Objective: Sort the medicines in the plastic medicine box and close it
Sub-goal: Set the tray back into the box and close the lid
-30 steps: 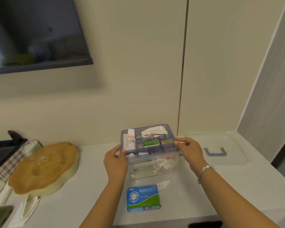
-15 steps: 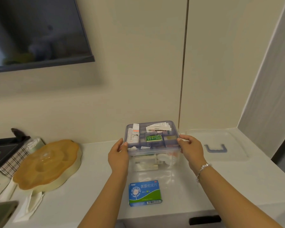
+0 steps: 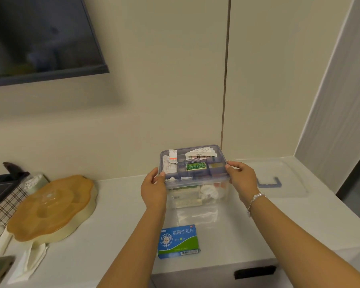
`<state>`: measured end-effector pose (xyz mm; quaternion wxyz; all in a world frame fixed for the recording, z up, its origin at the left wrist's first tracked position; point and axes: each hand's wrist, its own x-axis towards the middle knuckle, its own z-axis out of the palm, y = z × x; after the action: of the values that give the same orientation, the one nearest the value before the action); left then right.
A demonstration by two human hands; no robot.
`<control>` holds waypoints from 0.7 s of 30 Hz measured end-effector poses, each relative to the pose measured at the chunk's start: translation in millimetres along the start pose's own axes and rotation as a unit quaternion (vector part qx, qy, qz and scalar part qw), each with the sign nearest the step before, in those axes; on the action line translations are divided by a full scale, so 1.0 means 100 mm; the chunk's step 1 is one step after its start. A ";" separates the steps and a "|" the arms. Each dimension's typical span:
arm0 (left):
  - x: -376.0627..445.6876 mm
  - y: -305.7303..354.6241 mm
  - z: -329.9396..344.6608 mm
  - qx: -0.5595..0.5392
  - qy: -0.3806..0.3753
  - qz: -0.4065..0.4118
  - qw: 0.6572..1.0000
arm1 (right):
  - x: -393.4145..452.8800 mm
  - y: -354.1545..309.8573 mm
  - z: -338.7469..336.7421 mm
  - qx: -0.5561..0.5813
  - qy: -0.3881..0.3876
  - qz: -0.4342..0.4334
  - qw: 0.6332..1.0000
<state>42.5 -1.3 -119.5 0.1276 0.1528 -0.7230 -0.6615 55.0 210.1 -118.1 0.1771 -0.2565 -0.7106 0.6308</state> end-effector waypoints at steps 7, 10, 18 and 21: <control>-0.32 0.09 0.20 0.038 0.062 0.060 0.996 | -0.04 0.15 -0.36 -0.021 -0.039 -0.019 0.999; -0.62 0.15 0.41 0.060 0.053 0.131 0.988 | -0.02 0.24 -0.69 -0.040 -0.019 -0.027 0.999; -1.27 0.14 1.23 -0.023 -0.102 0.130 0.986 | 0.17 0.47 -1.49 -0.082 0.041 -0.034 0.995; -1.40 0.04 1.50 -0.028 -0.145 0.116 0.982 | 0.23 0.64 -1.65 -0.152 0.040 -0.033 0.987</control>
<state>113.5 191.8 -127.0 0.1015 -0.0327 -0.7282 -0.6771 140.2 361.2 -159.2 0.1850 -0.2825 -0.7986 0.4982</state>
